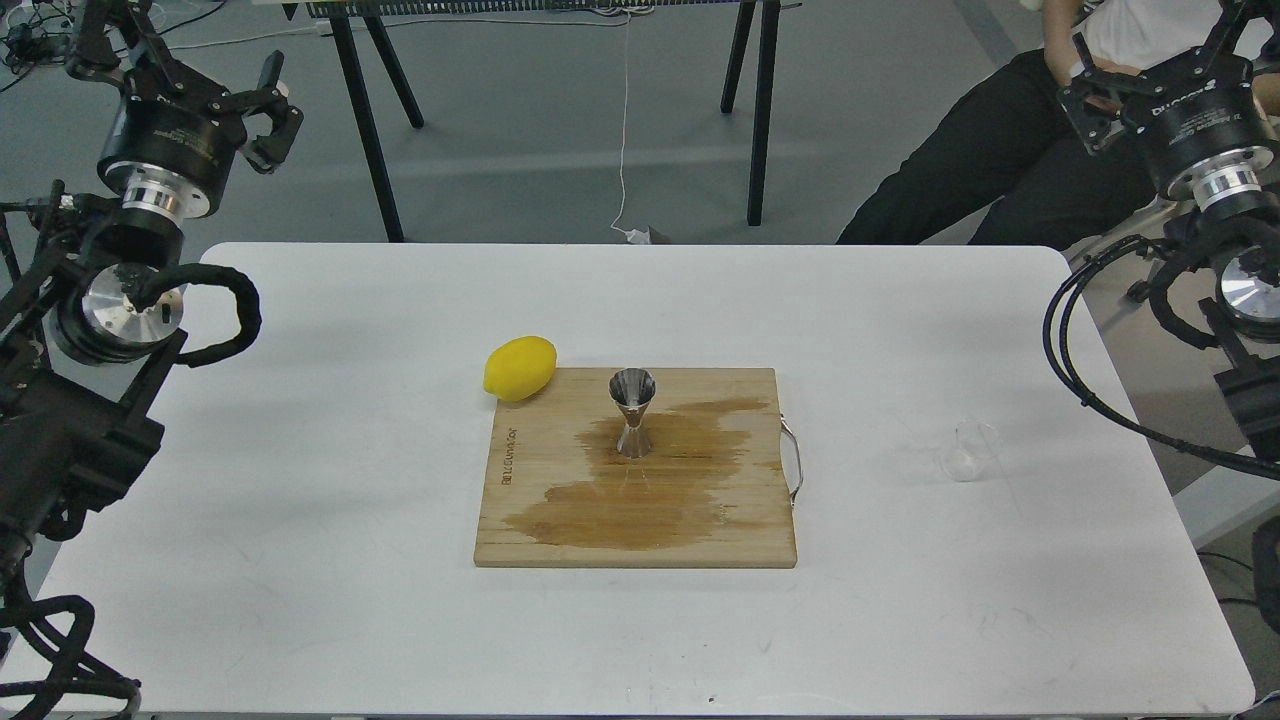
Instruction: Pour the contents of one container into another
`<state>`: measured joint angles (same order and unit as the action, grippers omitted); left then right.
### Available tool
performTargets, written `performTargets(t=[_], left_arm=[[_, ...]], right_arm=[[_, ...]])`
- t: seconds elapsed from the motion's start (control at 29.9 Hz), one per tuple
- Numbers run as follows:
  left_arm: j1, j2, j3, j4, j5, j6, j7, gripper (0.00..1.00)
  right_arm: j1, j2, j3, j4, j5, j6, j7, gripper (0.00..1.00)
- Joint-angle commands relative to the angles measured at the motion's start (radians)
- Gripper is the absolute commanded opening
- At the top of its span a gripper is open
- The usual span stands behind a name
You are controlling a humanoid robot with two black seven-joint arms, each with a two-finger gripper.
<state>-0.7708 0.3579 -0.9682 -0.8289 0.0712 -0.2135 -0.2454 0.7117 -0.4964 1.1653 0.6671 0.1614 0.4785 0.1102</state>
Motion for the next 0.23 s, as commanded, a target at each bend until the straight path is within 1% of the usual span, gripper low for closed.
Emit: performTargets(t=[0.0, 0.1, 0.2], left_arm=[[0.001, -0.002, -0.004, 0.001, -0.001, -0.01, -0.002, 1.0], [0.002, -0.002, -0.003, 0.002, -0.001, -0.015, -0.003, 1.0], [0.002, -0.002, -0.004, 0.002, -0.002, -0.015, -0.005, 1.0]], right_arm=[[0.035, 0.002, -0.029, -0.063, -0.008, 0.005, 0.003, 1.0], [0.038, 0.001, -0.038, -0.063, -0.008, -0.009, 0.003, 1.0], [0.031, 0.002, -0.038, -0.058, -0.006, 0.003, 0.003, 1.0]])
